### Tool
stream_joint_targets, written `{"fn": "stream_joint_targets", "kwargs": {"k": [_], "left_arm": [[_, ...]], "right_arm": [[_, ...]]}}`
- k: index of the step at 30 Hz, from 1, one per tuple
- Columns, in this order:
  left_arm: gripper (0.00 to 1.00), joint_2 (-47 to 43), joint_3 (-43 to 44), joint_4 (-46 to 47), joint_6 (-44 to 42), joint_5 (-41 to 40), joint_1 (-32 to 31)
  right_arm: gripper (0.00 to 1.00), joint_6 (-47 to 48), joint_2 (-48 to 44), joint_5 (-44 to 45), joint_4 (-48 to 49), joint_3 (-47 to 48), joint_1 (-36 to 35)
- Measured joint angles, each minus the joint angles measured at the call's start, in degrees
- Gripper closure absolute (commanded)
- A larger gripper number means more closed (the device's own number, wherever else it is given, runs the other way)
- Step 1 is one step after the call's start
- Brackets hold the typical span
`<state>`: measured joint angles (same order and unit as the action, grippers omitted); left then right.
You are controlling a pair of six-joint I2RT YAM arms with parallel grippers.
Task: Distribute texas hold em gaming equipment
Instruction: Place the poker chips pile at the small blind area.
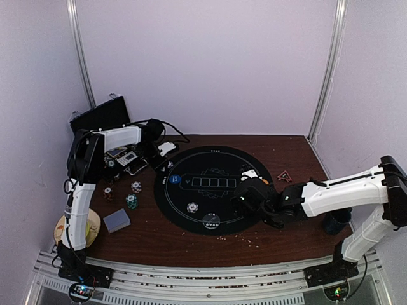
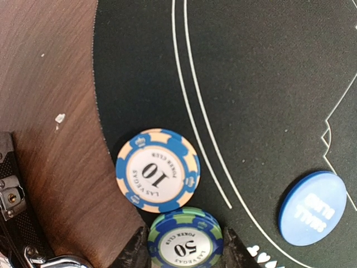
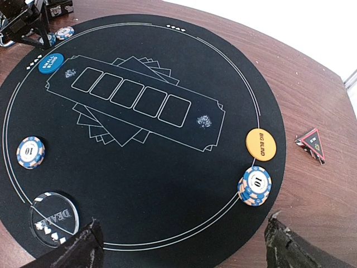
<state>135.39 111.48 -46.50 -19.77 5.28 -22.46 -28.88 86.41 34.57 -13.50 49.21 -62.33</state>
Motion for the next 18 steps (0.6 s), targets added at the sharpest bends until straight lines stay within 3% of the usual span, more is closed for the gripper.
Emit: {"fn": "stream_joint_targets", "kwargs": {"k": [10,18], "left_arm": [[0.62,1.66,2.58,0.28,0.04,-0.35,-0.02],[0.43,2.34,3.37,0.94,0.22,-0.94,-0.07]], "right_arm": [[0.0,0.0,0.0,0.02,0.0,0.0,0.0],[0.0,0.02,0.07,0.07,0.0,0.0,0.0]]}}
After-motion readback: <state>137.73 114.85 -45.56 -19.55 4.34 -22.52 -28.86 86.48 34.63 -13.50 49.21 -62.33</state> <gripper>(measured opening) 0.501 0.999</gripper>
